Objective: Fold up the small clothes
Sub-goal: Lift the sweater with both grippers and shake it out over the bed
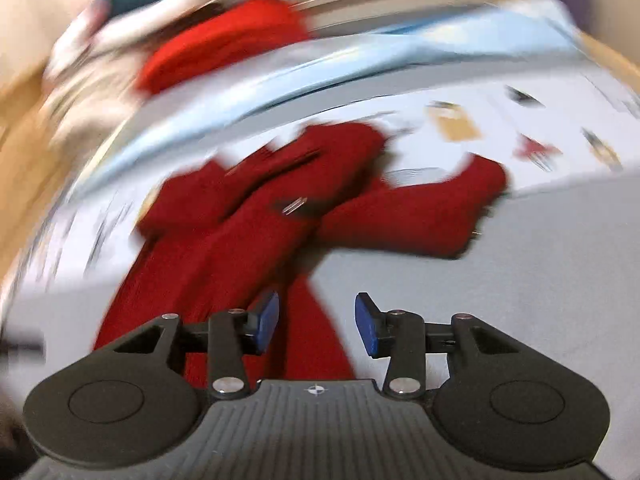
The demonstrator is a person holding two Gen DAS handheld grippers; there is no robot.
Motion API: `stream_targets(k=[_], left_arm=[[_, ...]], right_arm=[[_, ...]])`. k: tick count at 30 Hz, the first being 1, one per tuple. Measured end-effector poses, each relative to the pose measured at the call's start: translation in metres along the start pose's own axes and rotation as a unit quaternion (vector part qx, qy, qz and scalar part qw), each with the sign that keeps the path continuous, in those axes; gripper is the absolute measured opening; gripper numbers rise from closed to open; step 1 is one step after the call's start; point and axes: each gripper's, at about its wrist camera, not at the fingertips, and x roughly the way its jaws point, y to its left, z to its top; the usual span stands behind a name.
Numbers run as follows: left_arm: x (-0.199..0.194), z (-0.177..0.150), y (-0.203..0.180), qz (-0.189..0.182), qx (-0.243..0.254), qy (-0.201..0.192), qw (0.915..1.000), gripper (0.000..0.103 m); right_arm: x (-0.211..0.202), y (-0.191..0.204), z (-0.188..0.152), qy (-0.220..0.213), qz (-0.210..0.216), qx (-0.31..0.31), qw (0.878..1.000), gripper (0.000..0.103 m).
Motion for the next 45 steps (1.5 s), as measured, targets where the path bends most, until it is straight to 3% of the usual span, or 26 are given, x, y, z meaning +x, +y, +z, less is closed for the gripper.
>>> stream_targets(k=[2,5,10,12,17,20,22,24,26,28,30,32,35,39,41,43,45], left_arm=[[0.008,0.012,-0.009,0.002,-0.013,-0.004,0.9999,0.023],[0.017,0.021,-0.024,-0.003,-0.017,-0.003,0.9998,0.023],[0.036,0.036,-0.044,0.003,-0.003,-0.013,0.9999,0.026],[0.042,0.047,-0.047,0.007,-0.005,-0.029,0.9996,0.036],[0.079,0.091,-0.044,0.021,-0.022,-0.044,0.9985,0.041],[0.108,0.117,-0.051,0.046,-0.008,-0.066,0.9968,0.046],[0.124,0.128,-0.056,0.057,-0.004,-0.078,0.9953,0.056],[0.14,0.139,-0.062,0.058,-0.001,-0.082,0.9949,0.057],[0.151,0.147,-0.07,0.047,0.0,-0.089,0.9949,0.06],[0.161,0.151,-0.08,0.03,0.011,-0.097,0.9948,0.068],[0.171,0.155,-0.093,0.015,0.036,-0.099,0.9943,0.076],[0.182,0.157,-0.106,0.004,0.063,-0.107,0.9922,0.081],[0.205,0.159,-0.121,0.016,0.092,-0.094,0.9912,0.082],[0.229,0.158,-0.128,0.046,0.112,-0.088,0.9887,0.08],[0.235,0.157,-0.132,0.056,0.129,-0.086,0.9863,0.071],[0.237,0.157,-0.13,0.072,0.151,-0.095,0.9814,0.037],[0.234,0.158,-0.12,0.07,0.151,-0.103,0.9807,0.014]], right_arm=[[0.018,-0.011,0.004,-0.016,-0.014,0.059,0.998,0.045],[0.045,-0.02,0.003,-0.016,0.001,0.122,0.992,0.047],[0.107,-0.021,0.015,0.005,0.005,0.213,0.977,0.062],[0.133,-0.023,0.026,0.005,0.013,0.224,0.975,0.066],[0.163,-0.017,0.037,0.021,-0.032,0.227,0.973,0.067],[0.169,-0.02,0.044,0.02,-0.06,0.215,0.975,0.046],[0.167,-0.019,0.049,0.011,-0.08,0.18,0.98,0.019],[0.158,-0.022,0.062,-0.018,-0.073,0.154,0.985,0.018],[0.136,-0.026,0.084,-0.081,-0.068,0.12,0.987,0.017],[0.109,-0.042,0.106,-0.15,-0.071,0.096,0.981,0.017],[0.092,-0.067,0.122,-0.193,-0.105,0.089,0.972,0.017],[0.083,-0.098,0.129,-0.213,-0.145,0.1,0.961,0.017],[0.082,-0.141,0.13,-0.201,-0.188,0.148,0.95,0.017],[0.075,-0.164,0.129,-0.2,-0.236,0.166,0.936,0.016],[0.07,-0.17,0.134,-0.222,-0.269,0.168,0.922,0.016],[0.065,-0.18,0.135,-0.235,-0.294,0.183,0.908,0.016],[0.069,-0.192,0.132,-0.223,-0.314,0.216,0.897,0.019]])
